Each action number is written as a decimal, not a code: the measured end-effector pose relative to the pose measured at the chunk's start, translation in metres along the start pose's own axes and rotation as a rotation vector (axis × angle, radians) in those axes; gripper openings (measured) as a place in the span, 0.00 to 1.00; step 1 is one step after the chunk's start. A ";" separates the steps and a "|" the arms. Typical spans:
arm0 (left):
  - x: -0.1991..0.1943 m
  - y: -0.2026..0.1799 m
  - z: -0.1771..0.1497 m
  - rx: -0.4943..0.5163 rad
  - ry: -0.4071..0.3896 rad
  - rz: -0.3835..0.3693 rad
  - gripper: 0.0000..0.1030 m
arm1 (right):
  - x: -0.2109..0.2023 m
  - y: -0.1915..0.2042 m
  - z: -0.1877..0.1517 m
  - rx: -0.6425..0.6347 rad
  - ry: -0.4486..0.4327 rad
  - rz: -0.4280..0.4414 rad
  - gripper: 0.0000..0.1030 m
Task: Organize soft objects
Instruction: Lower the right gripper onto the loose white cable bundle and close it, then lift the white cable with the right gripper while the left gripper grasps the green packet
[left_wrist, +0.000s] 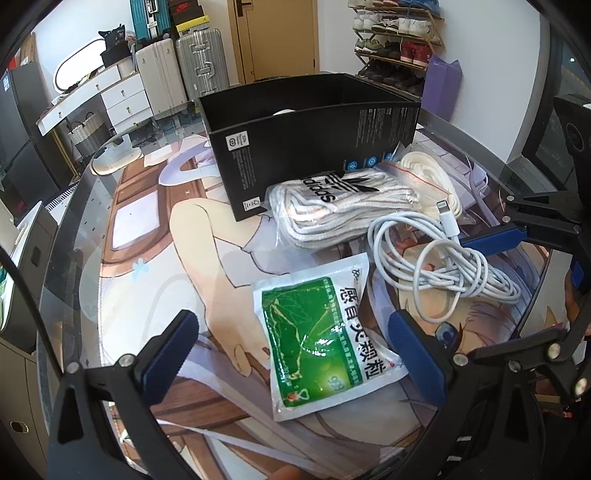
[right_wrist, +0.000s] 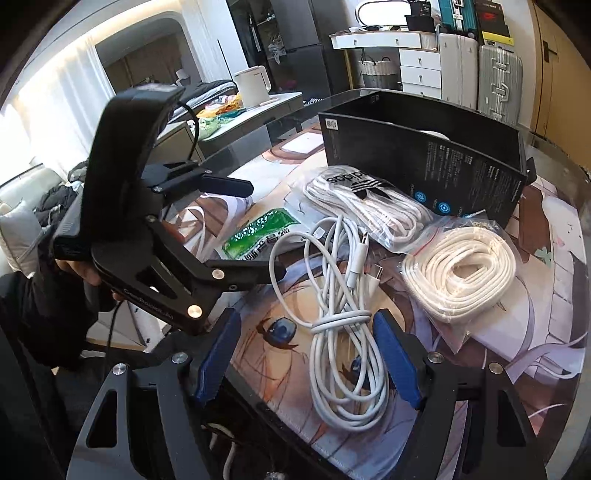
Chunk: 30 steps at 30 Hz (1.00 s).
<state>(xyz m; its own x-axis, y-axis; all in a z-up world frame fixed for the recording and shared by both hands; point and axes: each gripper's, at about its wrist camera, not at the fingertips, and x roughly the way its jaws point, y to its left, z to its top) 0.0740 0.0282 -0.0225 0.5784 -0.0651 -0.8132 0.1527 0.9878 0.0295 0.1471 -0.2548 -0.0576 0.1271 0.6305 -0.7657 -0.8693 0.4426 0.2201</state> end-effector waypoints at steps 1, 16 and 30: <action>0.000 0.000 0.000 0.001 0.002 -0.001 1.00 | 0.002 0.000 0.000 -0.005 0.003 -0.006 0.74; 0.004 0.010 0.000 -0.023 0.022 -0.005 1.00 | 0.009 0.009 0.001 -0.070 -0.011 -0.104 0.48; 0.004 0.016 0.000 -0.037 0.029 -0.010 1.00 | -0.005 0.007 0.003 -0.074 -0.081 -0.100 0.33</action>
<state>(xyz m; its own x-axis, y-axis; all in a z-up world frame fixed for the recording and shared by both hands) 0.0784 0.0433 -0.0255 0.5536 -0.0714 -0.8297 0.1282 0.9917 0.0001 0.1416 -0.2530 -0.0503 0.2502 0.6361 -0.7299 -0.8828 0.4595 0.0978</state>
